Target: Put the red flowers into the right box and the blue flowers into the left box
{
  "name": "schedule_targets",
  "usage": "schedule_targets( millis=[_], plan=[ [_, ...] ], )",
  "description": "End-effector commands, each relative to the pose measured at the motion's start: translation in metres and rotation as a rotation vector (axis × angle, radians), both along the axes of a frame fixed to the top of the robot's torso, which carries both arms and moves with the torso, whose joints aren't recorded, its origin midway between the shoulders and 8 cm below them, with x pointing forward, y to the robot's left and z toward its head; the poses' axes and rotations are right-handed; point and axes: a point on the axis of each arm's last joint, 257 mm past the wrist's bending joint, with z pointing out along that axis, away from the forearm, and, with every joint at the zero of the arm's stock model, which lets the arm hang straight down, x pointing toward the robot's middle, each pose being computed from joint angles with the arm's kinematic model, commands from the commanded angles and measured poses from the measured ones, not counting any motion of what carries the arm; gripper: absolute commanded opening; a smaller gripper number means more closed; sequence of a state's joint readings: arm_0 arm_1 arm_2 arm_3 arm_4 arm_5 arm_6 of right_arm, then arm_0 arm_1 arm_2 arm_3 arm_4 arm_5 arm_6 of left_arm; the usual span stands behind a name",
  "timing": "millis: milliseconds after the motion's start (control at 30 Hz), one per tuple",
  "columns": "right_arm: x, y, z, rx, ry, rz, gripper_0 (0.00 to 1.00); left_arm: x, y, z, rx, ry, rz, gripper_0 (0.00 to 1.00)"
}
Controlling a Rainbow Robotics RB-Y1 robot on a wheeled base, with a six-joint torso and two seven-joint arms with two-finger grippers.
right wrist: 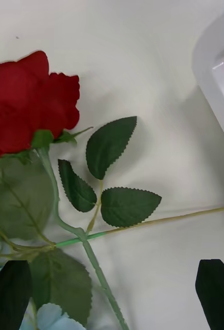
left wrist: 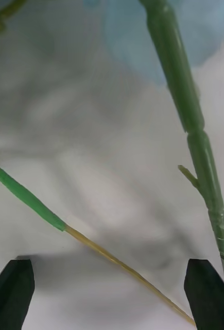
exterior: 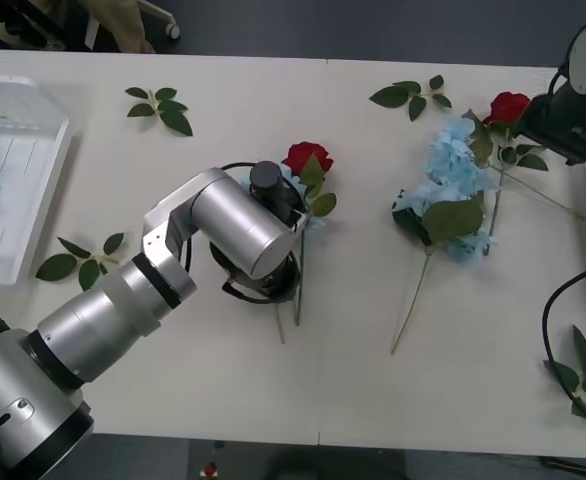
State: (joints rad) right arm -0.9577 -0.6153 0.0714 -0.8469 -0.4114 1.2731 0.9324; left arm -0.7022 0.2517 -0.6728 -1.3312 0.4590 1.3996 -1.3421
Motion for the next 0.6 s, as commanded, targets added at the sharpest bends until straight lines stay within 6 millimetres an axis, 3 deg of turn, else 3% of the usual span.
schedule_targets(
  millis=[33,433,500,600],
  plan=[
    [0.005,0.015,0.023,0.043,-0.005,-0.025,0.93,0.013,-0.014,0.018,0.016,-0.070,-0.032,0.85],
    [0.015,-0.009,0.024,-0.045,-0.035,-0.091,0.93,0.013,-0.017,0.012,0.076,-0.072,-0.075,0.84],
    [0.020,-0.014,0.023,-0.060,-0.046,-0.094,0.94,0.013,-0.017,0.012,0.077,-0.074,-0.076,0.76],
    [0.027,-0.019,0.022,-0.063,-0.072,-0.104,0.93,0.013,-0.017,0.012,0.079,-0.073,-0.077,0.73]
  ],
)
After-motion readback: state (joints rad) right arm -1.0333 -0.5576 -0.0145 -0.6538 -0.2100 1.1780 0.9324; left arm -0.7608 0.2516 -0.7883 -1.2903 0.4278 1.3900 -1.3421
